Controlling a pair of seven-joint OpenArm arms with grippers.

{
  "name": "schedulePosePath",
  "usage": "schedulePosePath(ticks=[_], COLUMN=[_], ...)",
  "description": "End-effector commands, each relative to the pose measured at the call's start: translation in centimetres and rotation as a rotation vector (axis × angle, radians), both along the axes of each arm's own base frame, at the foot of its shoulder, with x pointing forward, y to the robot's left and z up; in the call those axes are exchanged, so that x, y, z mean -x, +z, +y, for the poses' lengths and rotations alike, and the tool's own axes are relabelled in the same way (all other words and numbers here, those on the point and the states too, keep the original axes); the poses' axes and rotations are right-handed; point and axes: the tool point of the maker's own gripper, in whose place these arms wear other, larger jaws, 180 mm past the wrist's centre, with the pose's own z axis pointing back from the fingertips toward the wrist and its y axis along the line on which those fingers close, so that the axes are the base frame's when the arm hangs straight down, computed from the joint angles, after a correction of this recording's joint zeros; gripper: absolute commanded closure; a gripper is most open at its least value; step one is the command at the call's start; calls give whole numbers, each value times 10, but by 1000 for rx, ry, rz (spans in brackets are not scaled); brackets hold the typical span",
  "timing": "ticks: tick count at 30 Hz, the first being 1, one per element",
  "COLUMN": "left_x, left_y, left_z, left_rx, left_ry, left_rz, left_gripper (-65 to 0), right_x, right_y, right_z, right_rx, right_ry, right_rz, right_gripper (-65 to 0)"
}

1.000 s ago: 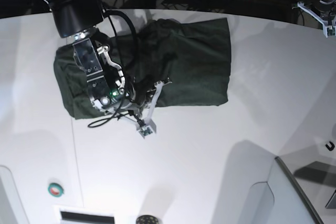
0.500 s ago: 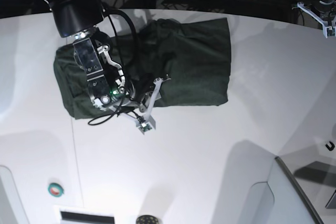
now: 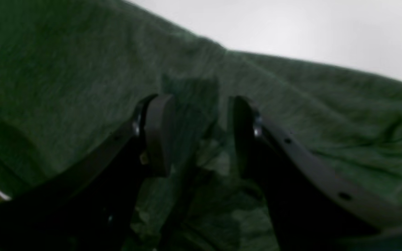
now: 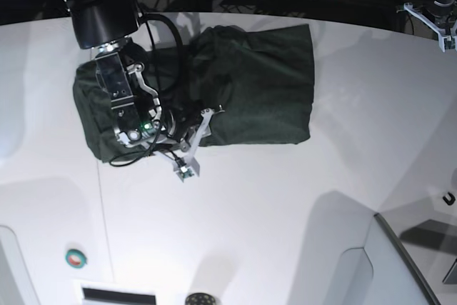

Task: Layout the t-shirt on the table in an organized manner, then fold the t-shirt properly
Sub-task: 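Press and tuck the folded shirt edge with the right gripper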

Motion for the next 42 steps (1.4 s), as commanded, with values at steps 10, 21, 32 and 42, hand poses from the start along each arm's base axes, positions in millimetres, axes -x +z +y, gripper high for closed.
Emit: schedulePosePath(ticks=[10,21,32,42], left_x=[-2,-2,10,9], left_y=[10,10,-1,0], left_z=[9,9,10,11], left_rx=[-33,-33,-12,-15], left_ry=[-2,-2,21,19], left_rz=[-16,-16,12,9], left_gripper=[0,0,0,0], right_x=[-6,0,-18,-34], right_y=[12,10,22,30], right_z=[18,21,19,18], right_rx=[-47,-47,-46,-34], right_ry=[10,17,14,15], right_rz=[-34,-11,-52,-78], right_gripper=[-258,0,-6,-6])
